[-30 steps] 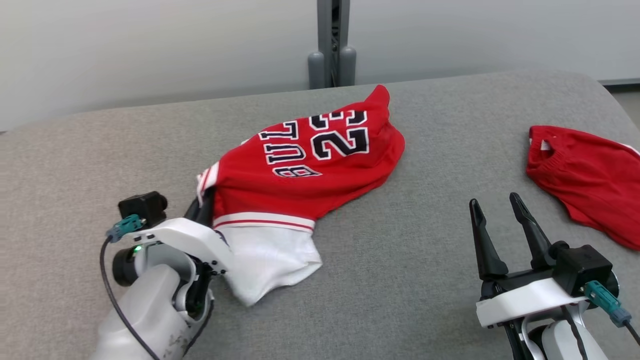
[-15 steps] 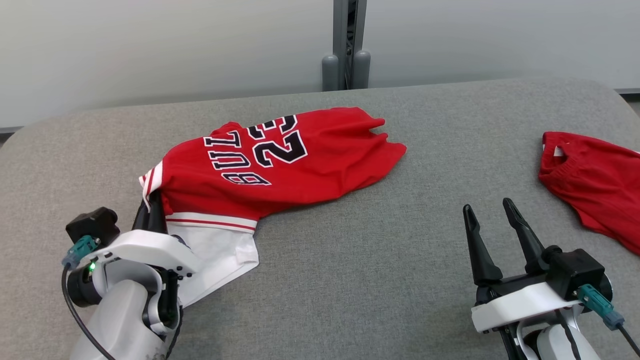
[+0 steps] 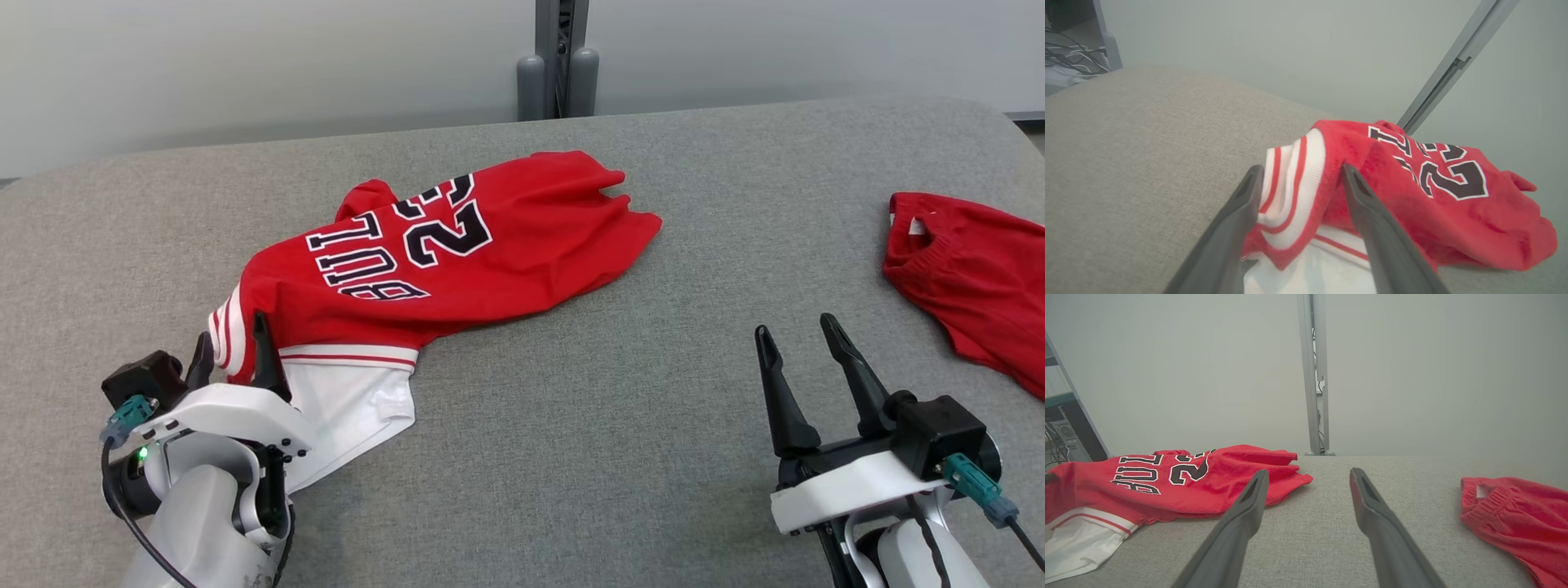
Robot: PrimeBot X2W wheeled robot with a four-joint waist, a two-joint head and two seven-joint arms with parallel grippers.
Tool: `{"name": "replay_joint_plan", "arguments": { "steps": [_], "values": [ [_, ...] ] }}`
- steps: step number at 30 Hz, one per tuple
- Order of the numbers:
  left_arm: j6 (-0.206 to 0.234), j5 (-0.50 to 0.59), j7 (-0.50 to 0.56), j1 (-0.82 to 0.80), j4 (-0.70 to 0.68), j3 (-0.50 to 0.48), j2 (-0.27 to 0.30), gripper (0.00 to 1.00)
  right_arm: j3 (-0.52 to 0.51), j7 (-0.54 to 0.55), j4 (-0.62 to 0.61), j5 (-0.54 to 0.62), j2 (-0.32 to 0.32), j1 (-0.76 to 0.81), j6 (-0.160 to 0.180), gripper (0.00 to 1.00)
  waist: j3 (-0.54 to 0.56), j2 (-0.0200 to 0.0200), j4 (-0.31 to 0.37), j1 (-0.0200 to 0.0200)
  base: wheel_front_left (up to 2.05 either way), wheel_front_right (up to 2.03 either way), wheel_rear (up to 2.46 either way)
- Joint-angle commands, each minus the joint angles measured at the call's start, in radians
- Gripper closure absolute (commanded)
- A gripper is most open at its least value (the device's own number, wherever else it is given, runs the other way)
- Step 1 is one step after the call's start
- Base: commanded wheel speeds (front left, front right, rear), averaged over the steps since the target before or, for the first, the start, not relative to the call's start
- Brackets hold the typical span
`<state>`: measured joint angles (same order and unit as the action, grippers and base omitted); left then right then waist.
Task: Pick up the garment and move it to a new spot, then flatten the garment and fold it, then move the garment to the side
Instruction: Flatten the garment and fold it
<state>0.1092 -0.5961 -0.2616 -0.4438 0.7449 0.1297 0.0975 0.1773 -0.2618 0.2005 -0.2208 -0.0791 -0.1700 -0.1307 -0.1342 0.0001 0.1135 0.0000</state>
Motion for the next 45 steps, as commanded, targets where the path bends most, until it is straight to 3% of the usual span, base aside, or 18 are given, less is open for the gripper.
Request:
{"name": "replay_joint_plan", "arguments": {
  "steps": [1,15,21,27,39,45],
  "values": [
    [-0.006,0.019,-0.004,-0.016,-0.007,-0.022,0.001,0.00,-0.001,-0.005,0.002,-0.003,-0.008,-0.005,0.000,0.00,0.002,-0.0001,-0.002,0.0000,0.00,0.00,0.00],
    [-0.084,0.191,-0.003,0.124,-0.205,-0.153,-0.037,0.00,-0.008,-0.005,0.009,-0.002,-0.004,0.025,0.000,0.00,0.065,-0.0001,-0.056,0.0000,0.00,0.00,0.00],
    [-0.124,0.147,-0.003,0.241,-0.233,-0.111,-0.046,0.00,-0.015,-0.005,0.000,-0.001,-0.006,0.045,0.000,0.00,0.090,-0.0001,-0.080,0.0000,0.00,0.00,0.00],
    [-0.107,0.076,-0.003,0.287,-0.218,-0.045,-0.045,0.00,-0.010,-0.005,0.002,0.001,-0.011,0.053,0.000,0.00,0.101,-0.0001,-0.092,0.0000,0.00,0.00,0.00],
    [-0.084,0.041,-0.003,0.312,-0.218,0.015,-0.045,0.00,0.006,-0.005,0.009,0.000,-0.016,0.061,0.000,0.00,0.118,-0.0001,-0.092,0.0000,0.00,0.00,0.00],
    [-0.074,-0.010,-0.001,0.292,-0.103,0.073,-0.045,0.00,0.011,-0.005,0.004,-0.004,-0.017,0.054,0.000,0.00,0.103,-0.0001,-0.079,0.0000,0.00,0.00,0.00]
  ]
}}
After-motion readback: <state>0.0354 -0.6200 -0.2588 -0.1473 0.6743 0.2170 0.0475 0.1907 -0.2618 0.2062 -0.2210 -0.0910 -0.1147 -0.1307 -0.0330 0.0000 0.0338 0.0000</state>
